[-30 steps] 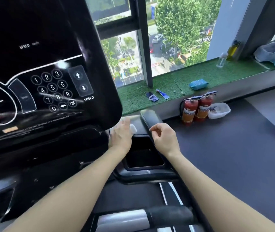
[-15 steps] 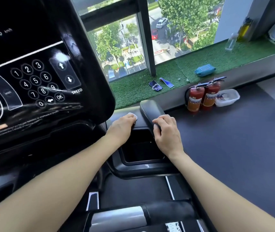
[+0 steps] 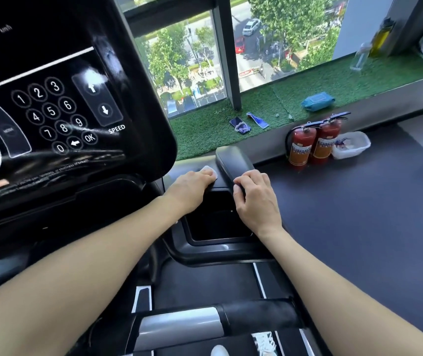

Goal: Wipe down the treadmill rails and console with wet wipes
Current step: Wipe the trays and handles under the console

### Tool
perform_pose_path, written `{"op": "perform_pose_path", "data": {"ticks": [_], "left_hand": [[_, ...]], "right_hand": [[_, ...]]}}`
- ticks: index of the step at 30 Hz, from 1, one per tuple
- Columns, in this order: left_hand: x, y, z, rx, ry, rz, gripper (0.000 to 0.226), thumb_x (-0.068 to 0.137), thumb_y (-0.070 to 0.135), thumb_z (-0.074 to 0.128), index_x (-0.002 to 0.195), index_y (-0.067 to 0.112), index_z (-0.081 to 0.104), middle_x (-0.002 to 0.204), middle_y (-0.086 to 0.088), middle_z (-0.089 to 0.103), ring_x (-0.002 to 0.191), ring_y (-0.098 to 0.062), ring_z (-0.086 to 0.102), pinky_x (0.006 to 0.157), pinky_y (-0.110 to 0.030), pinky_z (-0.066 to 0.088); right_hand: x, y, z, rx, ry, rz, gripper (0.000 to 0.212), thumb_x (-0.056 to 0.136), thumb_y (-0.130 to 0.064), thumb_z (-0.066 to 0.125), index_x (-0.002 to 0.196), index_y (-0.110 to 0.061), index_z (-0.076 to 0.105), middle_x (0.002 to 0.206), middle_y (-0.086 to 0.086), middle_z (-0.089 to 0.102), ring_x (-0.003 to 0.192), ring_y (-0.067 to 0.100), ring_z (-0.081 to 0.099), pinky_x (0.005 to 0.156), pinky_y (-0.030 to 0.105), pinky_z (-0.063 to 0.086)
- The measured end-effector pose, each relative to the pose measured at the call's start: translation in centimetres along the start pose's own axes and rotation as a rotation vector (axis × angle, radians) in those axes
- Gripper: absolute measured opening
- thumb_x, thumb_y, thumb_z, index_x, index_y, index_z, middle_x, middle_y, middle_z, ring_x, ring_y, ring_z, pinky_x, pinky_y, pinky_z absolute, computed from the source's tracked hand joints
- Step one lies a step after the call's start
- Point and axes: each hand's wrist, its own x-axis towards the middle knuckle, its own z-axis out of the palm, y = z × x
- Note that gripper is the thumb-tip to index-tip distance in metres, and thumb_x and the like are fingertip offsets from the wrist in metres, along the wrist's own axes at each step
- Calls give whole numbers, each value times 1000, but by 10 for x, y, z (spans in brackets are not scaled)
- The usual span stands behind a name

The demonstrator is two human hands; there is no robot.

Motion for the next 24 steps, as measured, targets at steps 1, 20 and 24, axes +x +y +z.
{"op": "perform_pose_path", "data": {"ticks": [1, 20, 24], "left_hand": [[-8, 0, 0, 5, -1, 14, 33, 87, -9, 36, 95, 22, 42, 96, 11, 37, 81, -26, 49, 70, -36, 40], [-44, 4, -19, 65, -13, -93, 32, 93, -5, 33, 109, 18, 49, 95, 5, 44, 66, -13, 45, 66, -29, 43], [-7, 28, 0, 54, -62, -30, 41, 89, -2, 33, 119, 17, 53, 117, -2, 50, 99, -33, 57, 82, -43, 43]], "right_hand": [[0, 0, 0, -7, 0, -4, 18, 88, -18, 53, 94, -7, 67, 95, 7, 58, 91, 26, 49, 85, 38, 45], [0, 1, 1, -18, 6, 1, 22, 89, -21, 48, 91, -8, 66, 94, 6, 58, 90, 26, 49, 88, 30, 36], [1, 1, 1, -20, 4, 12, 18, 89, -18, 51, 91, -8, 66, 94, 8, 59, 90, 27, 50, 87, 31, 37]]}}
